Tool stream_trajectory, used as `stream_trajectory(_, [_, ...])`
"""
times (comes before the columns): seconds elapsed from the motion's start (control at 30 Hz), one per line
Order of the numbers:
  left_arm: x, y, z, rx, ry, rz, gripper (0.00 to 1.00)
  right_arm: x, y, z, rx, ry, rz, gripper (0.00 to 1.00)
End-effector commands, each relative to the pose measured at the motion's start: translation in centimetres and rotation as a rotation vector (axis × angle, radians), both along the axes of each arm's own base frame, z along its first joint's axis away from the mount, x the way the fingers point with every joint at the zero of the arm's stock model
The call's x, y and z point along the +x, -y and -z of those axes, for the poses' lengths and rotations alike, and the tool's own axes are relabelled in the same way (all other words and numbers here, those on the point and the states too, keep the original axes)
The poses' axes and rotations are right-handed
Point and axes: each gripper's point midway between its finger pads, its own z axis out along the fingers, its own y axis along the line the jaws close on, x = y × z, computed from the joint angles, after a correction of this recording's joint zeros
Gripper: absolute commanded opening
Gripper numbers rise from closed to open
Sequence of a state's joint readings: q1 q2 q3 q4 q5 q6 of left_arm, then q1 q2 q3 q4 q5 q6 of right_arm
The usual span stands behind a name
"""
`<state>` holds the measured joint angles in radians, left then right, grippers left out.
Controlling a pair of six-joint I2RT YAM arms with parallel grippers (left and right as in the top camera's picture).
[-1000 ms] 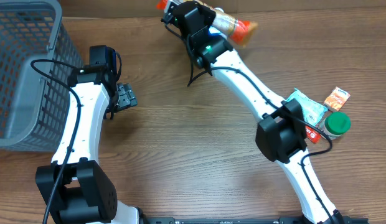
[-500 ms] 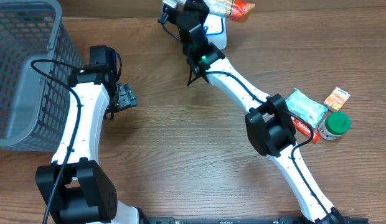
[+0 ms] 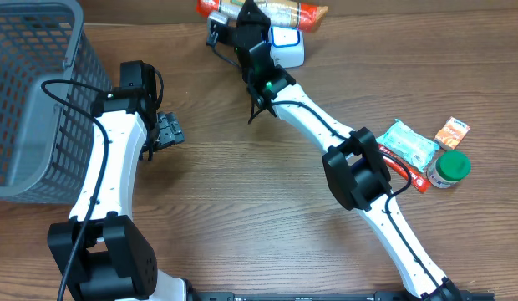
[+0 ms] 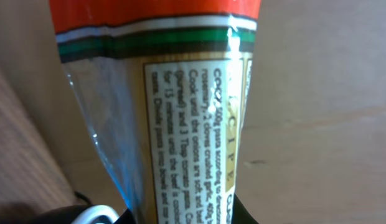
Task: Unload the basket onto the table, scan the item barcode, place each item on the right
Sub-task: 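Hold the pasta pack in front of the barcode scanner, then carry the pasta pack right and lower it beside the wipes pack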
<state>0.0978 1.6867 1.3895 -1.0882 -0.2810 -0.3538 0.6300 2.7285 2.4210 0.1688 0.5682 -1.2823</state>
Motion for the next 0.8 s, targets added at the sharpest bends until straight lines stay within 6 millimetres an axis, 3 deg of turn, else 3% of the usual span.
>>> stream_trajectory(0.0, [0.4, 0.1, -1.2, 0.014, 0.029, 0.029, 1.00, 0.0, -0.7, -2.1, 0.035, 0.060, -0.027, 0.04])
stream_trajectory(0.2, [0.4, 0.1, -1.2, 0.014, 0.029, 0.029, 1.00, 0.2, -1.0, -0.2, 0.021, 0.037, -0.042, 0.04])
stream_trajectory(0.47, [0.4, 0.1, -1.2, 0.014, 0.029, 0.029, 1.00, 0.2, -1.0, -0.8, -0.064, 0.068, -0.043, 0.03])
stream_trajectory(0.63, [0.4, 0.1, -1.2, 0.014, 0.029, 0.029, 1.00, -0.3, 0.6, -6.9, 0.154, 0.238, 0.033, 0.03])
stream_trajectory(0.77, [0.4, 0.1, -1.2, 0.014, 0.029, 0.029, 1.00, -1.3, 1.9, -11.9, 0.252, 0.273, 0.066, 0.03])
